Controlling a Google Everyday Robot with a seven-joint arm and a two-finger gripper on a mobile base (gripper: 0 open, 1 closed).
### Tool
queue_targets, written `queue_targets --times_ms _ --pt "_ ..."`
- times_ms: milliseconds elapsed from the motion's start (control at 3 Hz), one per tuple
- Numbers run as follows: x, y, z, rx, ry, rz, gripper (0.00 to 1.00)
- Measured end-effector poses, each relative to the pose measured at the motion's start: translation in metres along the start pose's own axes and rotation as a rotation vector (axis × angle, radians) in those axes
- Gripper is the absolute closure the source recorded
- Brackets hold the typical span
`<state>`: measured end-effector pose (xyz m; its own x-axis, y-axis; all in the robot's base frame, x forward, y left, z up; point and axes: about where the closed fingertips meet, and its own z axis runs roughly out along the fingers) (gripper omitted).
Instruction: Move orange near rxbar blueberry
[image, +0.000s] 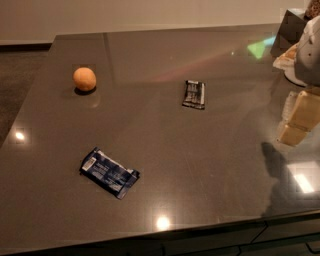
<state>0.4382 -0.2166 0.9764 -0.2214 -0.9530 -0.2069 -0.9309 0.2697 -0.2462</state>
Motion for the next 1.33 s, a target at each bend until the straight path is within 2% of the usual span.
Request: queue_targets --times_ms 333,667,1333 --pt "-0.008 -0.004 0.001 0.006 -0.02 0.004 0.0" --pt "-0.029 -0.016 0.003 0.02 -0.072 0.013 0.0" --pt "-0.109 -0.055 0.014 0.046 -0.209 -0.01 0.0"
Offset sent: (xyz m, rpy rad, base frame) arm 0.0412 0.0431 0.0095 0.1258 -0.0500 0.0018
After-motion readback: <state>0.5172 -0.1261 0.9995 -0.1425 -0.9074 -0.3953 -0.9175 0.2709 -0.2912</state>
